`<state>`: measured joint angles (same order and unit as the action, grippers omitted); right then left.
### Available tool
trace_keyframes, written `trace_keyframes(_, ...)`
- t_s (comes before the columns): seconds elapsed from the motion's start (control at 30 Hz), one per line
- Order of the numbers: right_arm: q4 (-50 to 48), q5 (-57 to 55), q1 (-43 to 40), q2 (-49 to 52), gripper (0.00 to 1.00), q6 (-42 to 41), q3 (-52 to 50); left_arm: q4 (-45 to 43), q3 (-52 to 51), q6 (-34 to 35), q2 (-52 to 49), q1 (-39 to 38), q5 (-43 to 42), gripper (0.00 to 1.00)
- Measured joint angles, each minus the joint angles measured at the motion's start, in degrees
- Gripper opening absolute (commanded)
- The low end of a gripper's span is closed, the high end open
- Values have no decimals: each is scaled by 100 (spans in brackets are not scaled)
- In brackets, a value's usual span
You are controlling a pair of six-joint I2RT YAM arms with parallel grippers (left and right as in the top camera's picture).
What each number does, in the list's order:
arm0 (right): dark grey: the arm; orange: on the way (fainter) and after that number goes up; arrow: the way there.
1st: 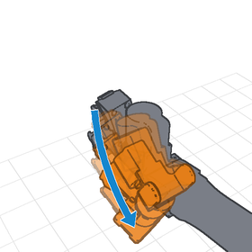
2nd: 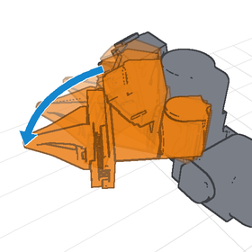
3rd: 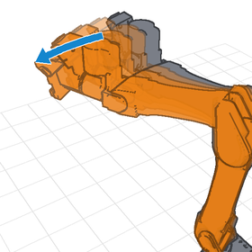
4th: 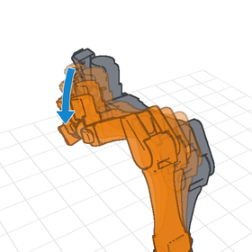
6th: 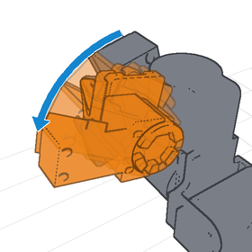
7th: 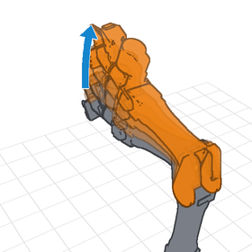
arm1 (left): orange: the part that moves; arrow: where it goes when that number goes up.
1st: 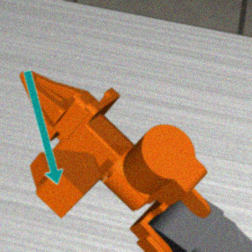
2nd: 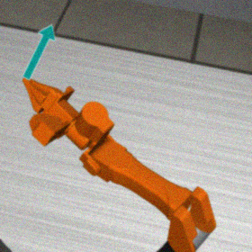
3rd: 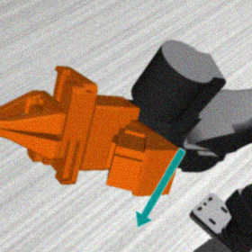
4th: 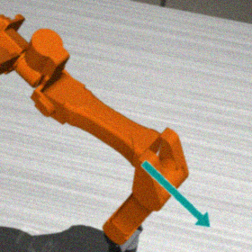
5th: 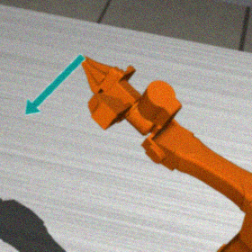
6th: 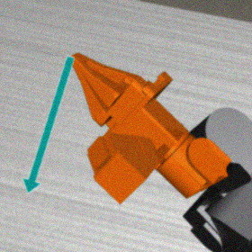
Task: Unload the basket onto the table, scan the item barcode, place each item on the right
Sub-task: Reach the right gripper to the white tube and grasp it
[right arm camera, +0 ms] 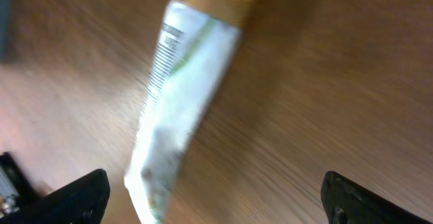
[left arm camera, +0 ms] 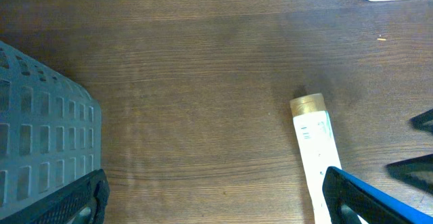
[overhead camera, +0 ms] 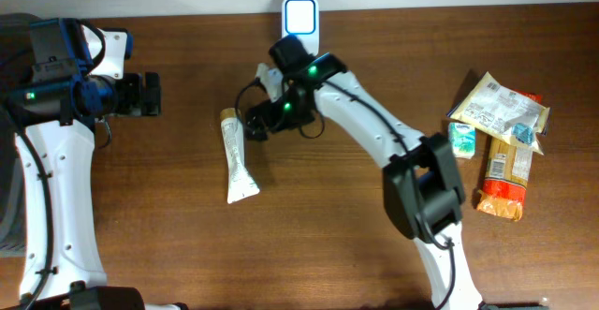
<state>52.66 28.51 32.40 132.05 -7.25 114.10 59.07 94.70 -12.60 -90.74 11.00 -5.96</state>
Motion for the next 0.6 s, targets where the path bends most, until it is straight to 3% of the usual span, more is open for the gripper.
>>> trace_keyframes(0.03, -181, 188, 83, 162, 97, -72, 0, -2, 0, 0, 0, 0, 0, 99)
trace_keyframes(0.4, -778, 957, 258, 955, 34, -656, 0, 4, 0, -2, 0, 0, 0, 99)
trace_keyframes(0.47, -789, 1097, 258, 1001, 18, -745, 0, 4, 0, 0, 0, 0, 0, 99)
trace_keyframes(0.5, -809, 1198, 258, 1021, 4, -804, 0, 4, 0, -2, 0, 0, 0, 99)
trace_keyframes(0.6, -793, 1303, 258, 1021, 4, -885, 2, 4, 0, 0, 0, 0, 0, 99)
